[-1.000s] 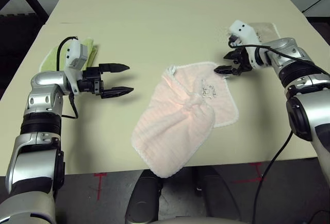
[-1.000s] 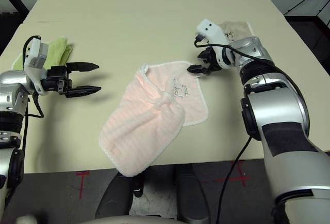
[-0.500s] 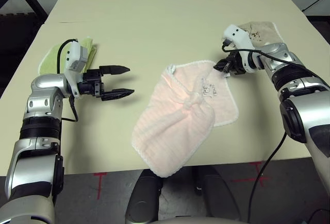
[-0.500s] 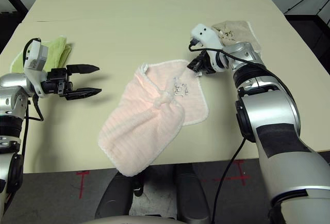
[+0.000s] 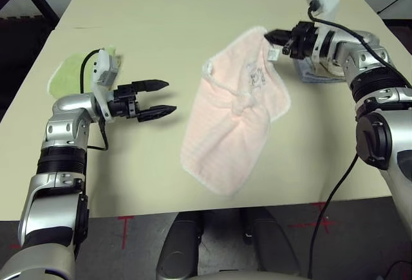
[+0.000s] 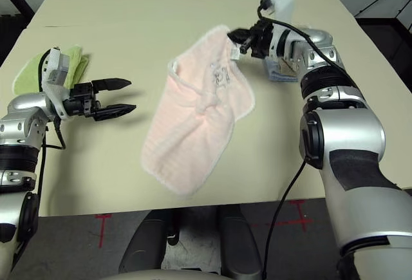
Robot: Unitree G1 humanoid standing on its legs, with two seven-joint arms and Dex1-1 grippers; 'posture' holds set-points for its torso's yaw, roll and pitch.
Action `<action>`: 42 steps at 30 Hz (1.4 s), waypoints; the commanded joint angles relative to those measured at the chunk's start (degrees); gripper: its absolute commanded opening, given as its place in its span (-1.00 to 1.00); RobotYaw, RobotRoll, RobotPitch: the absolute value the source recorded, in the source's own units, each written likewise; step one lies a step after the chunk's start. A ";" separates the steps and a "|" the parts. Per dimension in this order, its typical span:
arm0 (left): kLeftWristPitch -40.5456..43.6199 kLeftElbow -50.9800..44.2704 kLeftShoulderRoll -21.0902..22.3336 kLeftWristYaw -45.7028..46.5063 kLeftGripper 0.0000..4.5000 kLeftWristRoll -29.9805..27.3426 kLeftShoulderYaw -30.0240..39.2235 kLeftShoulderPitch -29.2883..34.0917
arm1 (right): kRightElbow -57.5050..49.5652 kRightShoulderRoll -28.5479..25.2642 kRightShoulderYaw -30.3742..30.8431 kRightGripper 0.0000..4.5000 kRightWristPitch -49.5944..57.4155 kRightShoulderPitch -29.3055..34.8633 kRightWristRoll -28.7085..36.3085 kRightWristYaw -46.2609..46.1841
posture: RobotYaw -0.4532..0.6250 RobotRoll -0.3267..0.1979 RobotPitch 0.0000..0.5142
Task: Fold the towel and set it aside.
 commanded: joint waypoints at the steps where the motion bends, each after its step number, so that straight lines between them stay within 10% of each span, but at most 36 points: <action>1: 0.29 -1.08 -1.13 1.81 1.00 -0.17 -0.04 -0.21 | -3.59 1.37 -2.56 -1.00 -2.62 -3.68 4.42 0.04 | -0.07 0.25 -0.16; 13: 1.72 -1.81 -5.51 4.95 1.00 -1.22 -0.60 -4.01 | -7.47 2.15 -7.55 -1.00 -4.59 -21.11 12.64 -4.09 | -0.12 0.25 -0.21; 19: 5.67 -4.56 -9.71 11.53 1.00 -3.67 1.34 -5.35 | -11.35 4.58 -4.55 -1.00 -1.07 -17.10 11.79 -5.54 | -0.12 0.25 -0.20; 30: 15.74 -22.17 -25.58 47.87 1.00 -2.54 2.45 -10.90 | -9.66 9.65 -0.36 -1.00 4.00 -16.53 7.15 -16.49 | -0.05 0.25 -0.18; 42: 30.40 -26.80 -30.26 68.98 1.00 -1.66 2.34 -17.79 | -5.39 10.91 -0.30 -1.00 3.22 -17.63 5.76 -20.88 | -0.01 0.25 -0.15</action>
